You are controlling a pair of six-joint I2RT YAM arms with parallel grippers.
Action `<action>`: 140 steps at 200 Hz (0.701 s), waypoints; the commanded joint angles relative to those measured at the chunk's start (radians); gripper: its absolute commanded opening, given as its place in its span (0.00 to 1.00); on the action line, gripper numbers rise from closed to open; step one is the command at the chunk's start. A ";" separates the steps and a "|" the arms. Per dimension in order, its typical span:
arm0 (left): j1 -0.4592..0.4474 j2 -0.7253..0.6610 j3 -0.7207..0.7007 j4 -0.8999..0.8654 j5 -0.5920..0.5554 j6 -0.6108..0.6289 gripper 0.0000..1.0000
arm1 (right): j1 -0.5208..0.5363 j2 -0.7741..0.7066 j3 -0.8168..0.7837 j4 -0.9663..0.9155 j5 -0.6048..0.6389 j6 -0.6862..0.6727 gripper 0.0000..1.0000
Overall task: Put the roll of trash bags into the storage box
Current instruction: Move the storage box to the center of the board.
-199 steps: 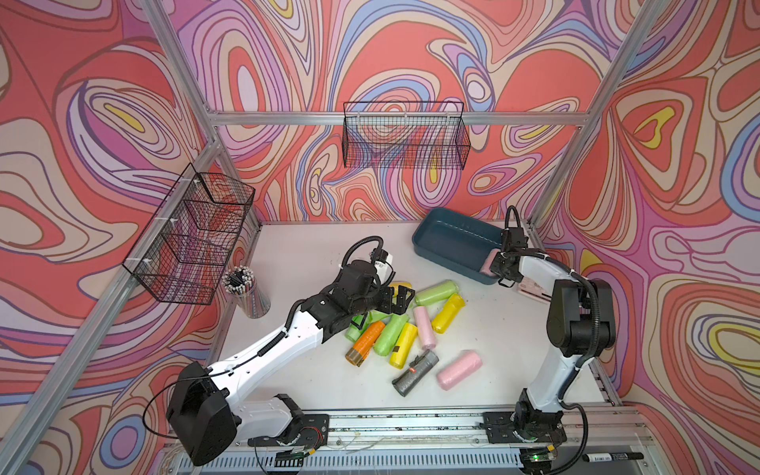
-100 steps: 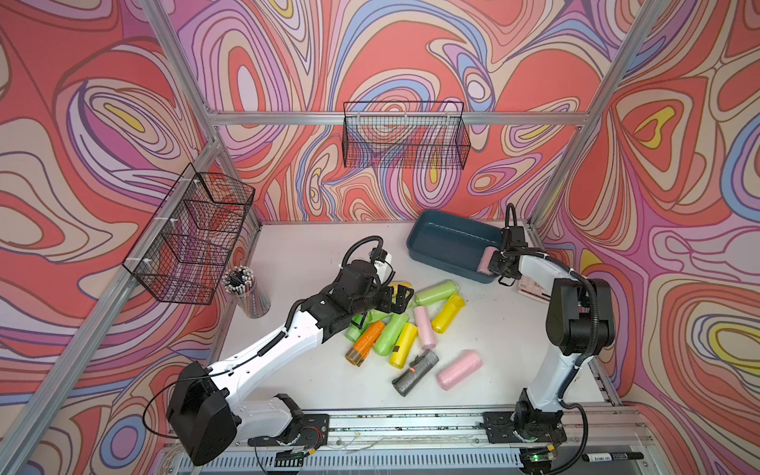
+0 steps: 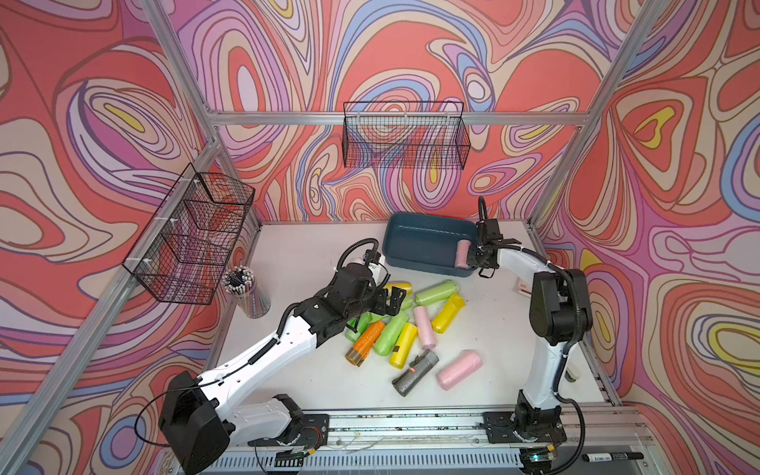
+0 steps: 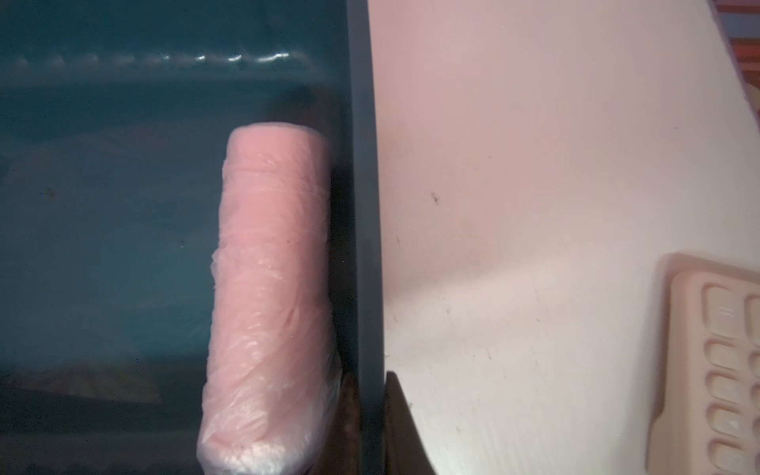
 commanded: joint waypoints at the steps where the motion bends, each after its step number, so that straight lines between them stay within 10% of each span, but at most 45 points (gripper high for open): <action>1: -0.008 -0.030 -0.017 -0.062 -0.076 0.013 1.00 | 0.043 0.064 0.030 -0.056 -0.012 -0.047 0.00; 42: -0.008 -0.047 -0.019 -0.109 -0.146 0.009 1.00 | 0.059 0.075 0.058 -0.067 -0.012 -0.030 0.01; 78: -0.009 -0.057 -0.026 -0.111 -0.126 0.015 1.00 | 0.057 -0.017 0.066 -0.115 0.005 0.010 0.63; 140: -0.007 -0.078 -0.005 -0.121 0.214 0.065 1.00 | 0.070 -0.359 -0.186 -0.192 -0.052 0.229 0.79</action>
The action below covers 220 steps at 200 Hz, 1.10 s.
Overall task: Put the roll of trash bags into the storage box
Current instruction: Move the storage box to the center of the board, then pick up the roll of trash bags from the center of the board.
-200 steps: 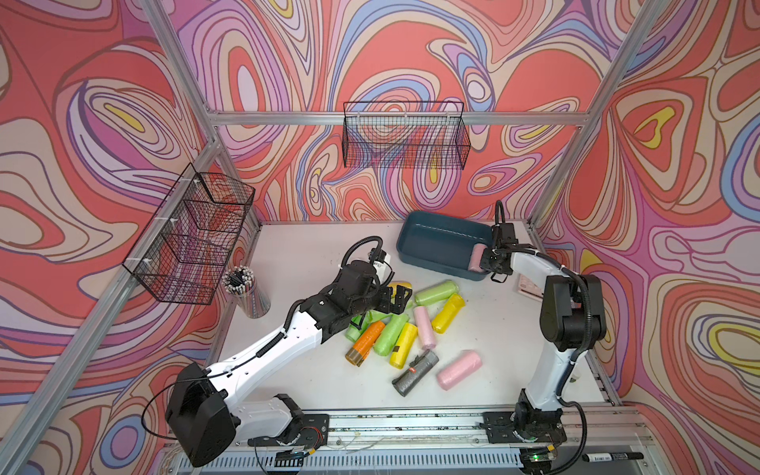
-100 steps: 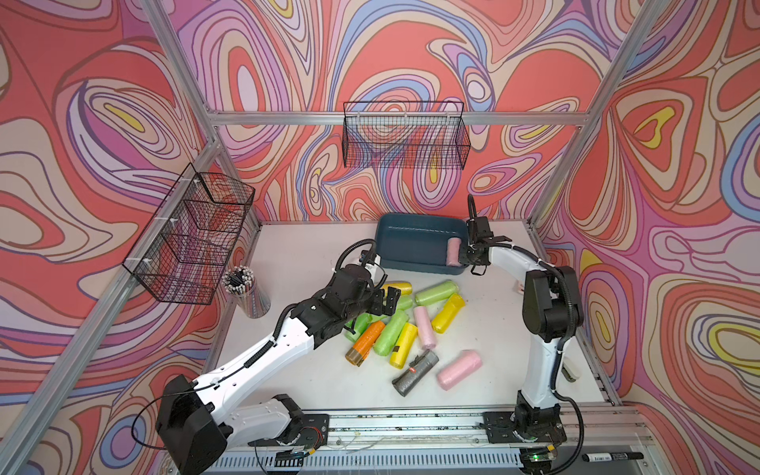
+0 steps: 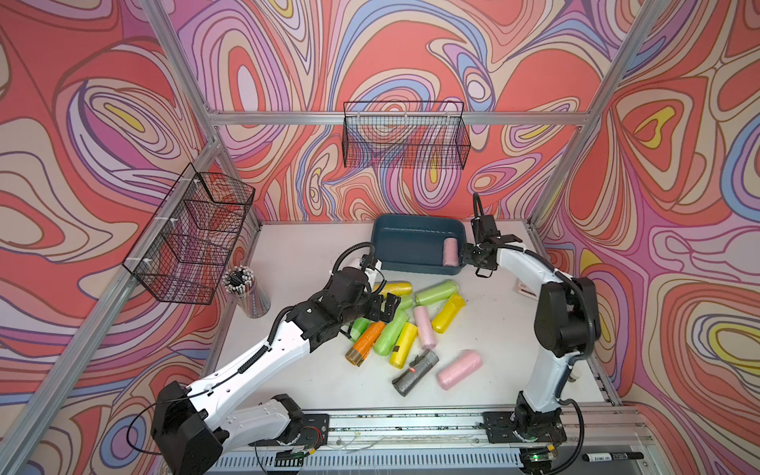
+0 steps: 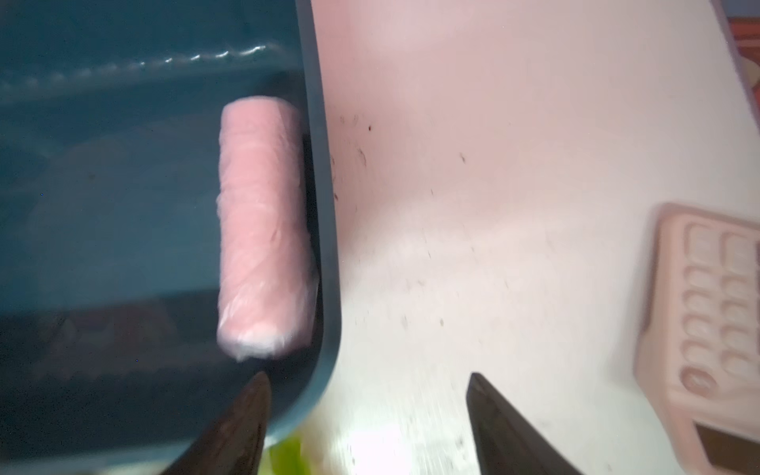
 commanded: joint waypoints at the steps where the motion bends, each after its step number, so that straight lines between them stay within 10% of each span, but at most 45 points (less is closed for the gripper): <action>1: -0.006 -0.022 0.009 -0.031 0.166 0.027 1.00 | 0.015 -0.156 -0.124 -0.052 -0.040 0.117 0.79; 96: -0.006 -0.022 -0.098 0.074 0.294 -0.013 1.00 | 0.344 -0.623 -0.505 -0.254 0.026 0.562 0.86; 220: -0.006 -0.067 -0.134 0.112 0.245 -0.022 1.00 | 0.683 -0.712 -0.635 -0.359 -0.003 0.988 0.88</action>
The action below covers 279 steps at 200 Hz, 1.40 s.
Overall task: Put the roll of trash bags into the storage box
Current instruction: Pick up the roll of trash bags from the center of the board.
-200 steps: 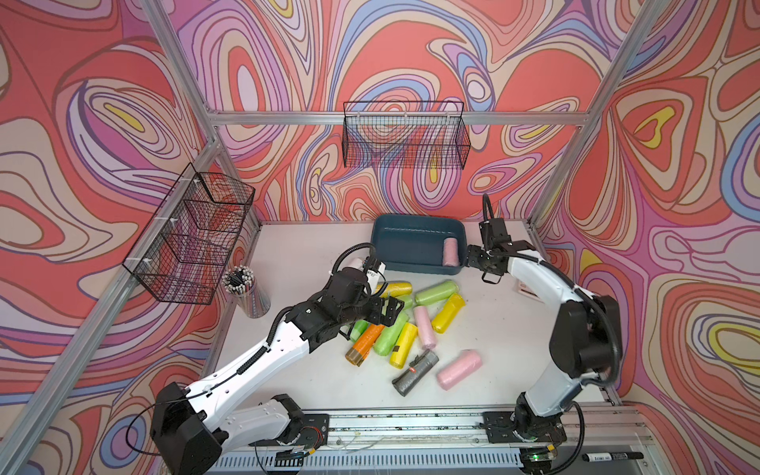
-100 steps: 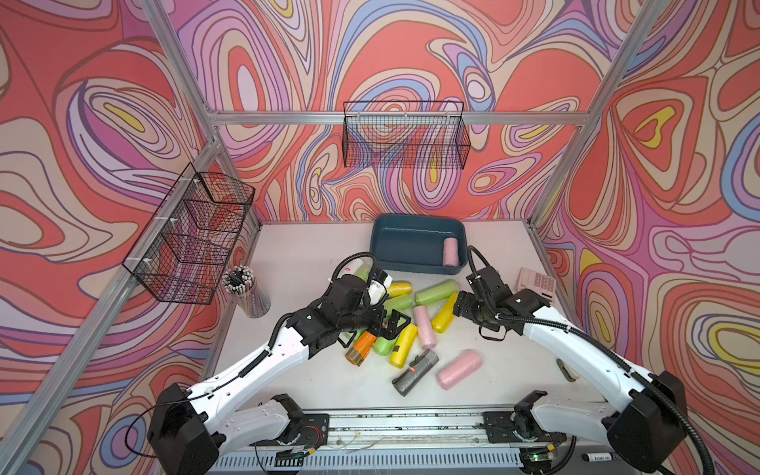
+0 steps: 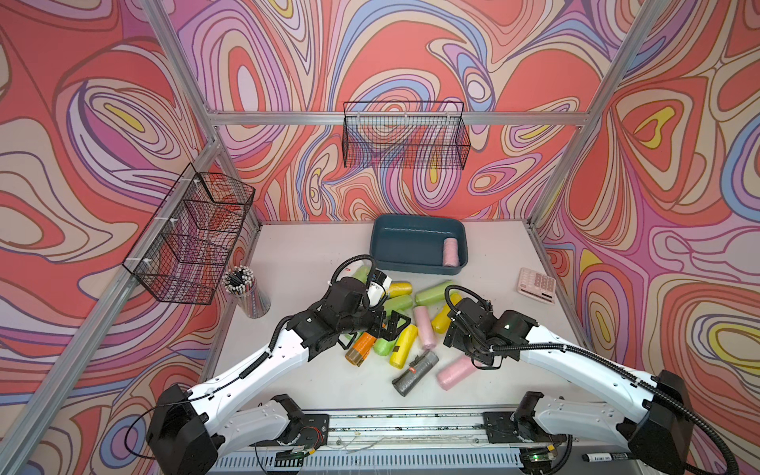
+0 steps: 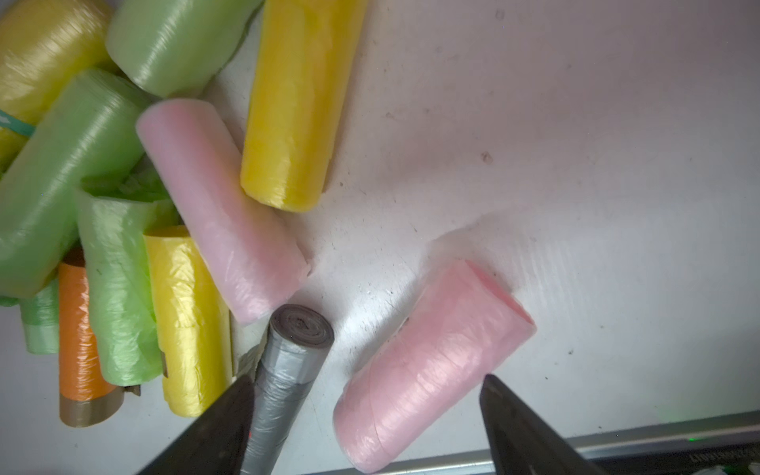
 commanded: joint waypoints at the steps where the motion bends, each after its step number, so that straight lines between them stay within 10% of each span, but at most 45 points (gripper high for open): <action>1: -0.004 -0.026 -0.011 0.017 -0.014 -0.005 1.00 | 0.031 -0.035 -0.036 -0.016 -0.007 0.148 0.88; 279: -0.004 -0.035 -0.013 -0.004 -0.069 0.005 1.00 | 0.107 0.078 -0.282 0.284 0.007 0.421 0.72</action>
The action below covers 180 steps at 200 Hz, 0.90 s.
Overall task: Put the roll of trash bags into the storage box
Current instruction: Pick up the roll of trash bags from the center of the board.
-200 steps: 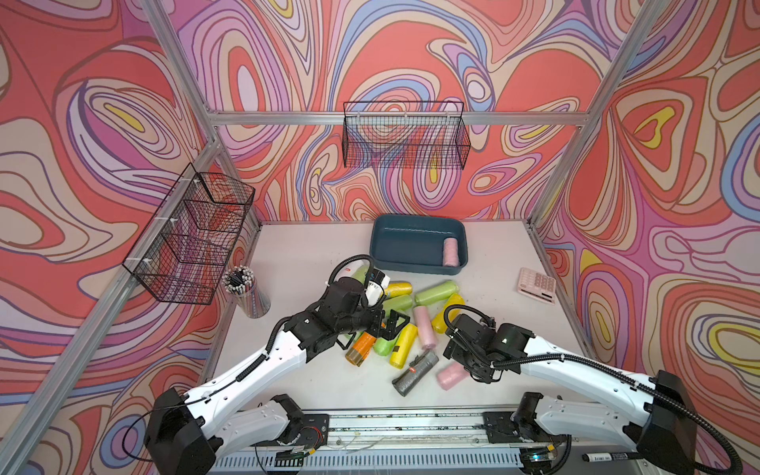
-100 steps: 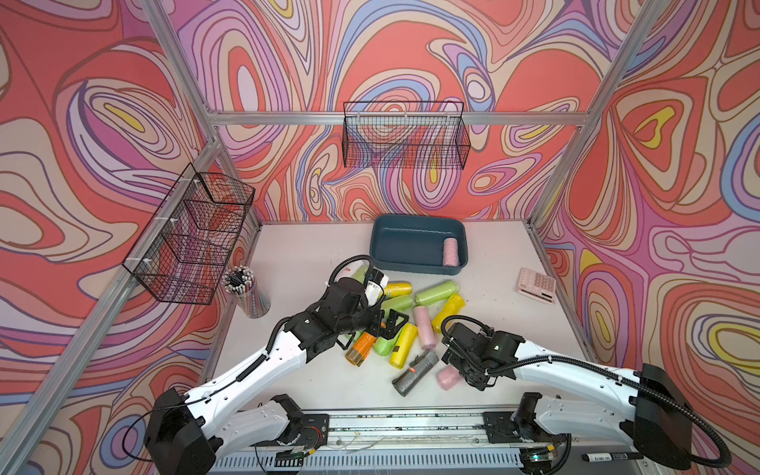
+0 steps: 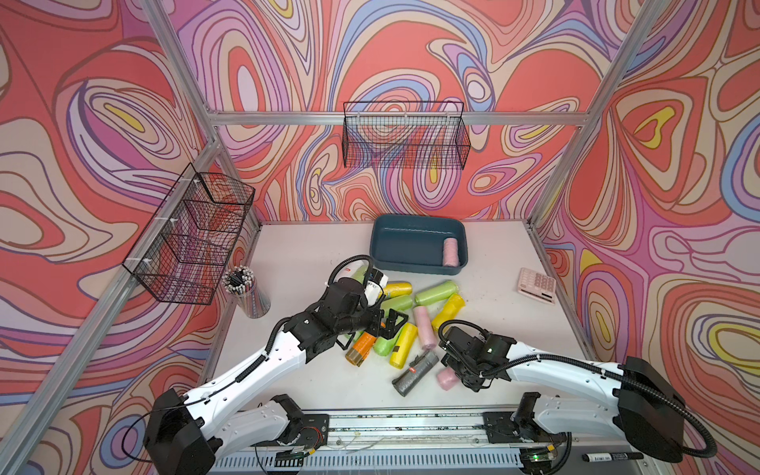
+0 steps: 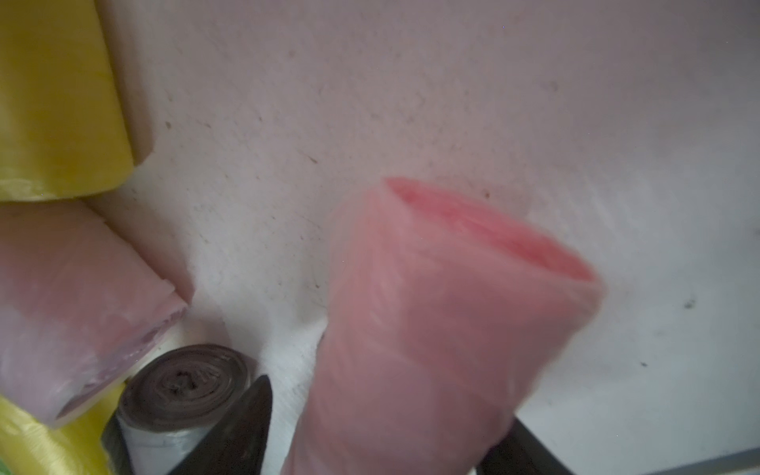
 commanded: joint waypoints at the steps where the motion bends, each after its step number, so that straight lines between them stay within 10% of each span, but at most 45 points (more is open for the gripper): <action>1: -0.004 -0.018 -0.007 -0.005 -0.014 0.005 1.00 | 0.007 0.018 -0.017 0.028 0.032 0.036 0.72; 41: -0.003 -0.018 -0.005 -0.008 -0.019 0.005 1.00 | 0.007 0.092 0.011 0.039 0.052 -0.003 0.70; 96: -0.003 -0.018 -0.003 -0.006 -0.024 0.002 1.00 | 0.005 0.106 0.019 0.052 0.099 -0.015 0.36; 180: -0.004 0.015 0.016 -0.007 0.001 -0.015 1.00 | -0.003 0.153 0.213 -0.035 0.157 -0.192 0.25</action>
